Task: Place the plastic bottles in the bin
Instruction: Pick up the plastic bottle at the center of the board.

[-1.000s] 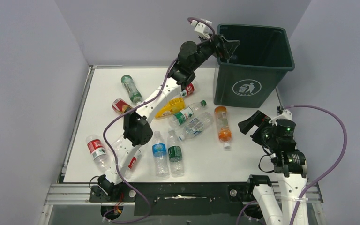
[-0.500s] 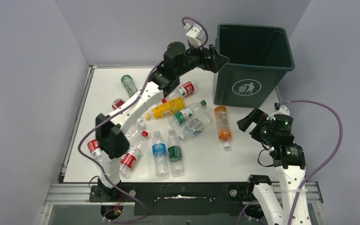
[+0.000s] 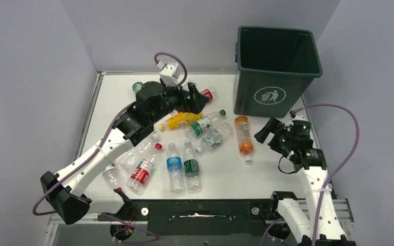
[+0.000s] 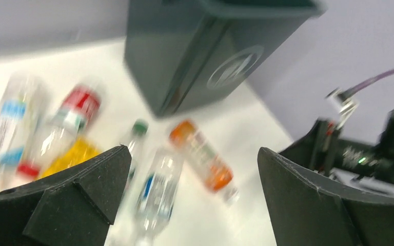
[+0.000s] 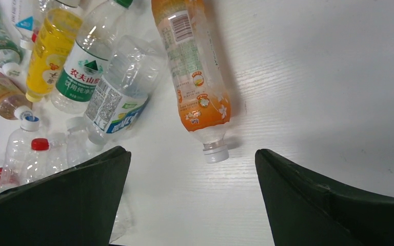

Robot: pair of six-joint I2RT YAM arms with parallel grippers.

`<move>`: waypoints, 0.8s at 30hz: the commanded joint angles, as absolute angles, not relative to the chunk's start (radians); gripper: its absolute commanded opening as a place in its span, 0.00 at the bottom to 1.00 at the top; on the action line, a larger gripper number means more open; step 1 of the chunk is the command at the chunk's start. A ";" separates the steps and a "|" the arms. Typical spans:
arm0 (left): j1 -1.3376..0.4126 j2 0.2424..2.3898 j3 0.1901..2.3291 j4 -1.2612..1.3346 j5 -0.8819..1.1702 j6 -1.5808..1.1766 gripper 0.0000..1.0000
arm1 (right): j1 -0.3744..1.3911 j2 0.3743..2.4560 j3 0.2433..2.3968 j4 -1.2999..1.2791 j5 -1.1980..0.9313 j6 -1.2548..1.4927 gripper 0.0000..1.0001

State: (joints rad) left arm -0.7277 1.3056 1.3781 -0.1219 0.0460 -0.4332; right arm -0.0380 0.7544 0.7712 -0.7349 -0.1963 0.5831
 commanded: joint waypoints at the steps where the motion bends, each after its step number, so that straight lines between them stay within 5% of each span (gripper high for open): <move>1: -0.715 1.215 1.229 -0.301 -0.072 -0.502 0.98 | 0.011 0.824 0.756 -0.633 -0.197 0.560 0.98; 24: -0.712 0.841 0.815 -0.521 -0.087 -0.662 0.98 | 0.324 1.310 0.828 -0.560 0.166 0.591 0.94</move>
